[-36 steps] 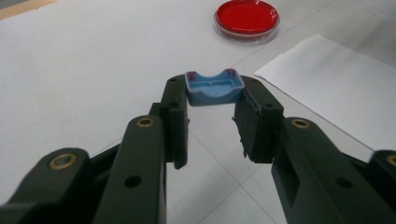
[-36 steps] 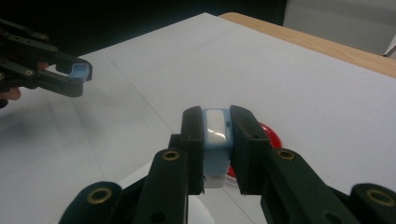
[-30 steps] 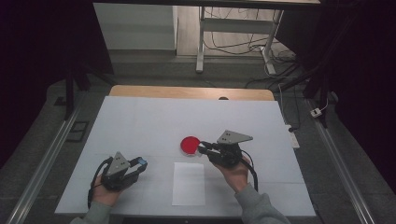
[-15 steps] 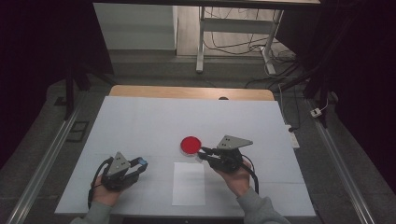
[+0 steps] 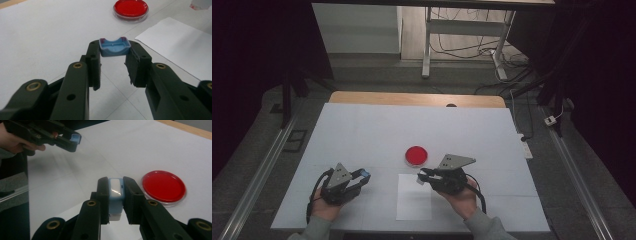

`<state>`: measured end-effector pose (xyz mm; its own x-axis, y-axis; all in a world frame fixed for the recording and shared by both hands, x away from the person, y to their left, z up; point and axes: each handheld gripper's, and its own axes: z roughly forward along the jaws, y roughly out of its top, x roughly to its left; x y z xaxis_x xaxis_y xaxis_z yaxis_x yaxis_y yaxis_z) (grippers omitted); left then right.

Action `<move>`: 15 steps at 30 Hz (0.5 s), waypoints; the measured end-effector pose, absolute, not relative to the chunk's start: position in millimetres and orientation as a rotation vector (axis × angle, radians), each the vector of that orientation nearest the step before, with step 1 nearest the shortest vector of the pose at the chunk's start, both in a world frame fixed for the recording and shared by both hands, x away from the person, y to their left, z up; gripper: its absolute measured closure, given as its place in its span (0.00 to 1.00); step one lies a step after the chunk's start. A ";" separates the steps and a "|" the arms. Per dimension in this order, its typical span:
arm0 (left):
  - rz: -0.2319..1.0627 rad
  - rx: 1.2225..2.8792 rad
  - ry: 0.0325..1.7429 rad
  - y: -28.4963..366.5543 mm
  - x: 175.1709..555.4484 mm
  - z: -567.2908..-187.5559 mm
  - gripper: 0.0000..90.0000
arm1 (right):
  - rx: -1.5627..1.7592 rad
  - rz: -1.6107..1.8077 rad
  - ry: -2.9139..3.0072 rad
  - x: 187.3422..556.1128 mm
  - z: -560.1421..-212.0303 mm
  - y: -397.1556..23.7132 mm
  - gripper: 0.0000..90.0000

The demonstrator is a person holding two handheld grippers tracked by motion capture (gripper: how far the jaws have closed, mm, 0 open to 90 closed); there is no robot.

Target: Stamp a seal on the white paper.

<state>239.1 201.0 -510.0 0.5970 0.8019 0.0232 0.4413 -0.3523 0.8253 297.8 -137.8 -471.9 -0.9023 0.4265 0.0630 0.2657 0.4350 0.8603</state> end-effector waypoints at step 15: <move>0.546 1.995 0.987 200.6 239.2 -510.5 0.73 | 0.579 1.442 2.568 289.5 -480.4 -130.0 0.84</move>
<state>239.2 200.6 -510.5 0.5975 0.8016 0.0209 0.4434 -0.3520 0.8243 289.5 -130.0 -480.4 -0.9162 0.3955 0.0650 0.2614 0.4667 0.8449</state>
